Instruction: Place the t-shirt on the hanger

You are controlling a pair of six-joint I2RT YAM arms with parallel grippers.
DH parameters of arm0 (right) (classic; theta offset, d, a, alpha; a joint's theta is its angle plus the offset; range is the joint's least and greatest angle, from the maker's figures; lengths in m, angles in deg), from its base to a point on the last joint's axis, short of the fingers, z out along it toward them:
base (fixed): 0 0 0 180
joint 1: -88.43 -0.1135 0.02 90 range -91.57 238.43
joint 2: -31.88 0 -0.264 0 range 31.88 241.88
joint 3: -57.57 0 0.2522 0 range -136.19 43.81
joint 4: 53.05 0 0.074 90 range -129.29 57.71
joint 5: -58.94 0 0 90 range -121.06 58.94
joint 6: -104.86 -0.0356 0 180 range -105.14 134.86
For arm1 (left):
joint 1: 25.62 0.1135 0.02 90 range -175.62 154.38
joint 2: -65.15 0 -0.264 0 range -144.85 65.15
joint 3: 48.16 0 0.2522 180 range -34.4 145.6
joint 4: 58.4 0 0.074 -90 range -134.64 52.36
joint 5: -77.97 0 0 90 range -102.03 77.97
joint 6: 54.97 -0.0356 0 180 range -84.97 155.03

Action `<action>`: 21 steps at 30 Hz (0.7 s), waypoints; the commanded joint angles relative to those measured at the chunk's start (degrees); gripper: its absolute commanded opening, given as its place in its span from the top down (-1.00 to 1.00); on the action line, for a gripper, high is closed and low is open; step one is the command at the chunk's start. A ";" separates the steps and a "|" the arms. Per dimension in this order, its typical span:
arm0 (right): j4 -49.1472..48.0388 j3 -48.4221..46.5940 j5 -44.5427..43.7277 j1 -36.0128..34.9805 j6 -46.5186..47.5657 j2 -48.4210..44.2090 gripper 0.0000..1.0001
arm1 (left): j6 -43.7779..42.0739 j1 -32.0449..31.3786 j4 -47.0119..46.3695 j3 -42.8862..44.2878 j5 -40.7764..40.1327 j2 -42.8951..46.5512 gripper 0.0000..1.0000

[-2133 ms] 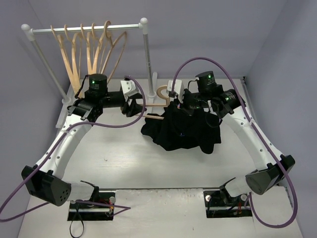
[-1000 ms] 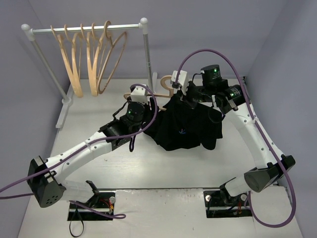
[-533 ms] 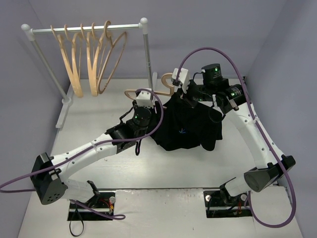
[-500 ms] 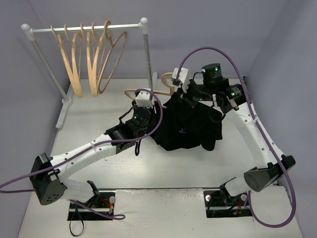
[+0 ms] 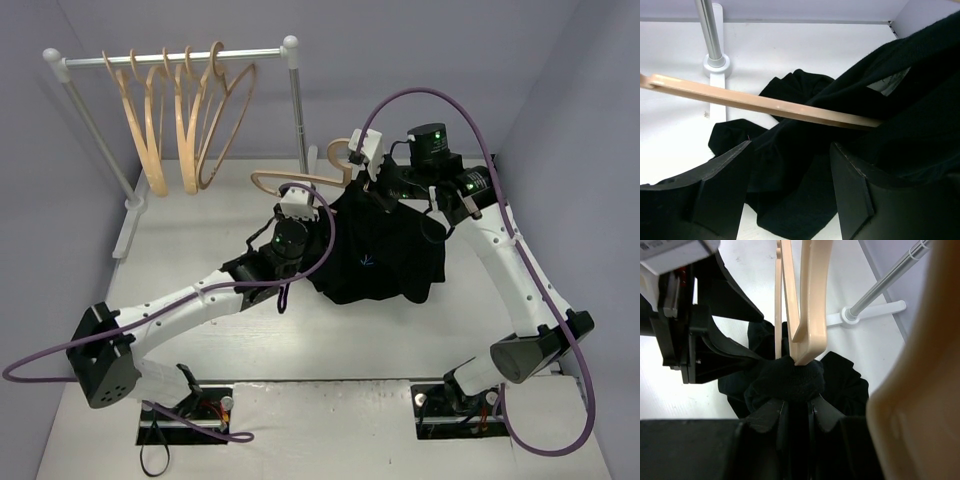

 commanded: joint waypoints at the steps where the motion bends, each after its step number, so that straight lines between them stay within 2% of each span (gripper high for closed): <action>1: -5.08 -2.77 2.60 0.40 -1.78 -0.25 1.00 | -1.77 -0.05 -7.47 1.38 -0.49 -0.12 -0.15; 12: -6.21 -1.14 4.59 0.40 -4.14 -1.24 1.00 | 0.01 -0.02 -13.18 1.90 -9.85 -4.33 -0.15; 21: -6.60 0.60 3.17 0.38 -5.25 -3.64 1.00 | 0.66 1.47 -14.15 2.48 -15.64 -6.77 -0.15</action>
